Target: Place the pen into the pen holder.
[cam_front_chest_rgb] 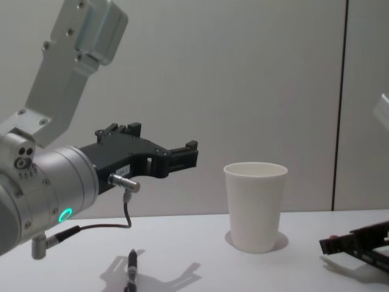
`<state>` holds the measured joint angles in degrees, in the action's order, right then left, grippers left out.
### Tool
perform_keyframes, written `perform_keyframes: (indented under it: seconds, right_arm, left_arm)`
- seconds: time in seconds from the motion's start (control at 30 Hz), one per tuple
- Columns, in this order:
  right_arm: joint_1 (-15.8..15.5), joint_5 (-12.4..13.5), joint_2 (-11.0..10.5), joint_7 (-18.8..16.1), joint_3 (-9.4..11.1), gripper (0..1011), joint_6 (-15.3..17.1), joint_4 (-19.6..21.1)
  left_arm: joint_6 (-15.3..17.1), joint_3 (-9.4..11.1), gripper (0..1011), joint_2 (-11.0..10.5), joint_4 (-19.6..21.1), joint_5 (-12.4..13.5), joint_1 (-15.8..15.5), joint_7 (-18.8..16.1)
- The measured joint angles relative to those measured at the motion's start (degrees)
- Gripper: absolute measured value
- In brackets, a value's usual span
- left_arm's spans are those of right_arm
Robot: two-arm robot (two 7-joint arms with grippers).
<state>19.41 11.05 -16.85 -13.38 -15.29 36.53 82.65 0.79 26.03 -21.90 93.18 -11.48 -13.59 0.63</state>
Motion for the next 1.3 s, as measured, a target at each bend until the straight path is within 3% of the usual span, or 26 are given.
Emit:
perform_keyframes:
  seconds: [0.53,0.63,0.83,1.3]
  right_arm:
    - [0.29,-0.96,0.12,-0.50,-0.20,1002,-0.28,-0.99]
    - [0.32,-1.04,0.14,-0.54,-0.21,964,-0.30,-1.08]
    - [0.35,-1.16,0.17,-0.59,-0.24,823,-0.33,-1.19]
    - [0.41,-1.27,0.18,-0.67,-0.27,363,-0.38,-1.33]
  left_arm:
    - [0.00,0.00,1001,0.00,0.00,0.00,0.00,0.00]
    - [0.00,0.00,1001,0.00,0.00,0.00,0.00,0.00]
    - [0.00,-0.01,1001,0.00,0.00,0.00,0.00,0.00]
    - [0.00,0.00,1001,0.00,0.00,0.00,0.00,0.00]
